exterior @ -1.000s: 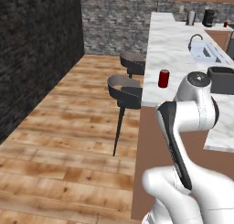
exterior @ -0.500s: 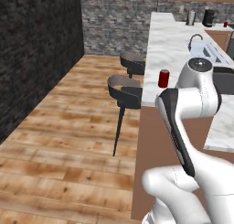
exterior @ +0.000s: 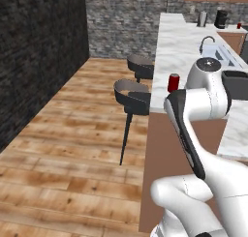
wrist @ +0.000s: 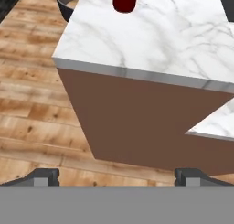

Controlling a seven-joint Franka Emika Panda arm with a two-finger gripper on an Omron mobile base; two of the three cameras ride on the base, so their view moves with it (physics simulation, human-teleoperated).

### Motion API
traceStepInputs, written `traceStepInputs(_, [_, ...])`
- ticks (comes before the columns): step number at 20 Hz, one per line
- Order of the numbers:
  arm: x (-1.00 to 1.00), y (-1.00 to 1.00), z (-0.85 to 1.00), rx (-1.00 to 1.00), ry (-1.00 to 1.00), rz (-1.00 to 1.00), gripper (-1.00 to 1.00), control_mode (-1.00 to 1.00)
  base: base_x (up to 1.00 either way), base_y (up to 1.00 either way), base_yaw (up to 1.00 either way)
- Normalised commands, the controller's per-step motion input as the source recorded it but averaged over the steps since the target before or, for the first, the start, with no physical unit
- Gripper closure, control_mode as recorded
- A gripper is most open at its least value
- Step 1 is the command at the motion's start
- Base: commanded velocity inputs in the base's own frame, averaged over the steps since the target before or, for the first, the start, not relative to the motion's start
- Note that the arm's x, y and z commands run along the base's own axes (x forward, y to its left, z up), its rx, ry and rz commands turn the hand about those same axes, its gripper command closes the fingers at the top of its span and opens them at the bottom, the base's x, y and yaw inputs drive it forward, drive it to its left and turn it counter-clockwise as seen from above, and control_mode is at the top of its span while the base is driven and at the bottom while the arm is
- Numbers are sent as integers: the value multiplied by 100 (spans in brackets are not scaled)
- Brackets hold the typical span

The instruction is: Four empty soda cans are scattered around the kitchen. Gather all the cans and cluster them next to the stove for recycling.

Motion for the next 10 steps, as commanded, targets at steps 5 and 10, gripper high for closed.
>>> traceStepInputs(5, [0, -16, 16, -13, -3, 0, -100, -100, 0, 0, 0])
traceStepInputs(10, [2, -16, 18, -13, -4, 0, -100, -100, 0, 0, 0])
